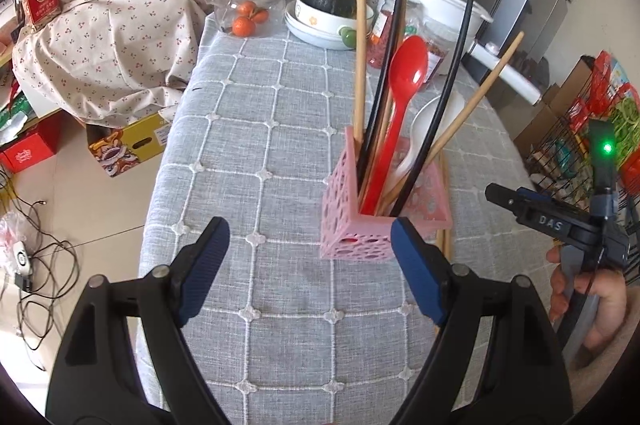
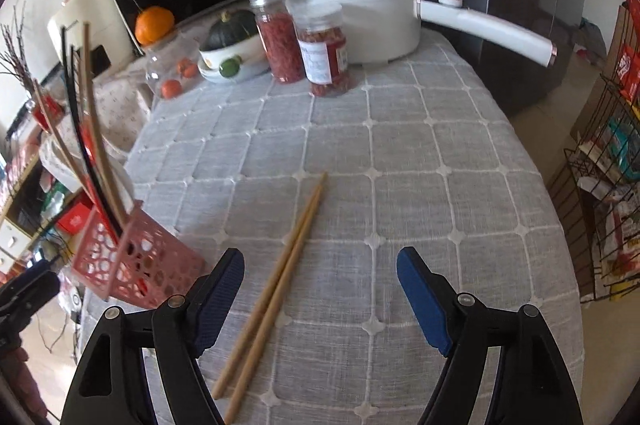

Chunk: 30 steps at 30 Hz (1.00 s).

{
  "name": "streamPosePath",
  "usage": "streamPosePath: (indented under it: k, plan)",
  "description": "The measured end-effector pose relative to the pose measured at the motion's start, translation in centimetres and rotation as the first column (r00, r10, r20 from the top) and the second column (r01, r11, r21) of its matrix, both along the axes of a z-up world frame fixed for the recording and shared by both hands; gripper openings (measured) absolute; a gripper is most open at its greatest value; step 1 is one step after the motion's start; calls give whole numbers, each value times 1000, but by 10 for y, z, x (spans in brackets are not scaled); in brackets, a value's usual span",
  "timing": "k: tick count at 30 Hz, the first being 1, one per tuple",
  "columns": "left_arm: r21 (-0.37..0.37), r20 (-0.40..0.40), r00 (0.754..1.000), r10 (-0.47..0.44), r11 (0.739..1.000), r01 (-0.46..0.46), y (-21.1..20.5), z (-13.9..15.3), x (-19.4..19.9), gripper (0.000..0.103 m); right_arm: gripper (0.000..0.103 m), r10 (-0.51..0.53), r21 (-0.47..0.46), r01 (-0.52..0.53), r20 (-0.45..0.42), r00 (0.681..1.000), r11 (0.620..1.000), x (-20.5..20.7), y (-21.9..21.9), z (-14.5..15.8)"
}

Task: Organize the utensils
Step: 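Move right tool toward the remaining pair of wooden chopsticks, then grasp one wooden chopstick with right tool while left tool grasps the other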

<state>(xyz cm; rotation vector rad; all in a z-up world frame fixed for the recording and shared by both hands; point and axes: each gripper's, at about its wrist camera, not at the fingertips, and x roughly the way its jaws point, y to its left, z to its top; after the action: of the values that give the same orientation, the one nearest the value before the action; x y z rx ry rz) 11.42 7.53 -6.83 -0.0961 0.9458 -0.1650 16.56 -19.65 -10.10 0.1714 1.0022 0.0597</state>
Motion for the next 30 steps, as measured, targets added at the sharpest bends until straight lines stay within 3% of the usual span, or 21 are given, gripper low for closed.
streamPosePath:
  k: [4,7,15,22,25,28,29,30]
  plan:
    - [50,-18,1000,4,999,-3,-3,-3,1,83,80,-30,-18,28,-124,992,999,12,1,-26]
    - [51,-28,1000,-1,999,2,-3,-4,1,83,80,-62,3,64,-170,984,998,20,-2,-39]
    - [73,-8,1000,-27,997,27,-9,0,-2,83,80,-102,-14,101,-202,974,995,37,2,-55]
    - [104,16,999,-52,993,50,-12,3,-7,83,78,-108,-129,85,-185,977,988,43,14,-60]
    - [102,15,998,-62,993,60,-13,4,-8,83,64,-98,-150,72,-176,979,986,42,21,-58]
    - [105,21,997,-73,992,71,-14,6,-10,83,40,-97,-164,69,-174,980,984,40,22,-55]
    - [106,22,996,-81,991,78,-15,7,-11,83,24,-86,-148,60,-174,981,987,38,21,-55]
    - [108,24,996,-88,991,85,-16,7,-12,83,19,-80,-132,57,-178,981,990,37,20,-54]
